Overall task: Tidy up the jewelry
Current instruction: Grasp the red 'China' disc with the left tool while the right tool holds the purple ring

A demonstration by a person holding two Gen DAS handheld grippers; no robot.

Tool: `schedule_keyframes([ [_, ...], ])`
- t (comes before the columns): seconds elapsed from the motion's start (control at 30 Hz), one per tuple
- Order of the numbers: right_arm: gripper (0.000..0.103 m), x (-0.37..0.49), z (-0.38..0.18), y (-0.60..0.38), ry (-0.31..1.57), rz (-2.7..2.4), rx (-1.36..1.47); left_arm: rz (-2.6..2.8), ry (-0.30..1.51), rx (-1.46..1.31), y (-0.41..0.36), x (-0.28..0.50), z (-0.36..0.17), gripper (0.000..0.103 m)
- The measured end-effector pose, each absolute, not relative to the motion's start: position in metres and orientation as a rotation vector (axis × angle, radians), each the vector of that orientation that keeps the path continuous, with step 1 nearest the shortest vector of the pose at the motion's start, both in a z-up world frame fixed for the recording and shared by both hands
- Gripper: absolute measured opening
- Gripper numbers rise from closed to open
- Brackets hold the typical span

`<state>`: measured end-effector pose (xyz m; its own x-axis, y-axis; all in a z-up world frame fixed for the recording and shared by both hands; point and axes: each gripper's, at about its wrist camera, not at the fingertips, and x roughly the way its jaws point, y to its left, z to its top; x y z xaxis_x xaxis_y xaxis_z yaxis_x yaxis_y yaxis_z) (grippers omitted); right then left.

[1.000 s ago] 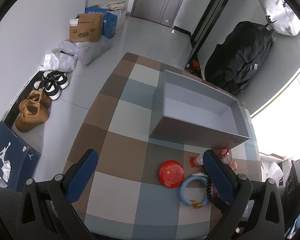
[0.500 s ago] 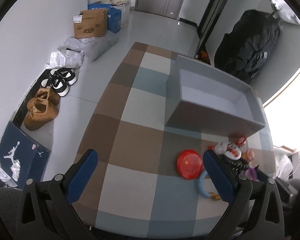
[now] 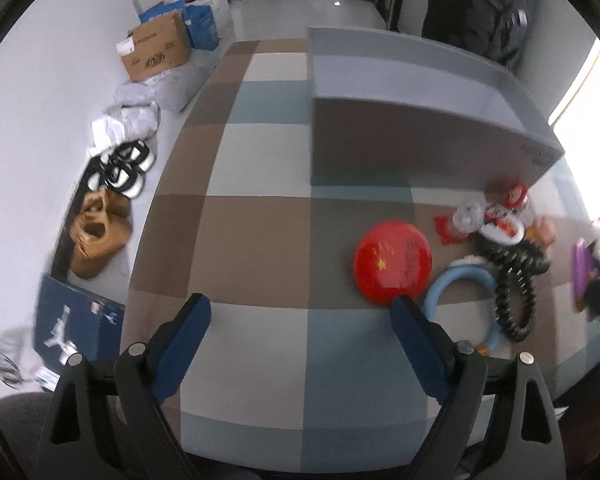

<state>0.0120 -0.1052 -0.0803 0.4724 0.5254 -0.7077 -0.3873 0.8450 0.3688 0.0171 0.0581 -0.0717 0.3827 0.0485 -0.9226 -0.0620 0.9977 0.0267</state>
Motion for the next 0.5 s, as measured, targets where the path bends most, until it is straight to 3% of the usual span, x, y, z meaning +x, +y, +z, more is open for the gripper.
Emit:
schedule_keyframes([
  [0.5, 0.05, 0.013, -0.073, -0.12, 0.904, 0.569, 0.237, 0.021, 1.111, 0.148, 0.027, 0.027, -0.068, 0.089],
])
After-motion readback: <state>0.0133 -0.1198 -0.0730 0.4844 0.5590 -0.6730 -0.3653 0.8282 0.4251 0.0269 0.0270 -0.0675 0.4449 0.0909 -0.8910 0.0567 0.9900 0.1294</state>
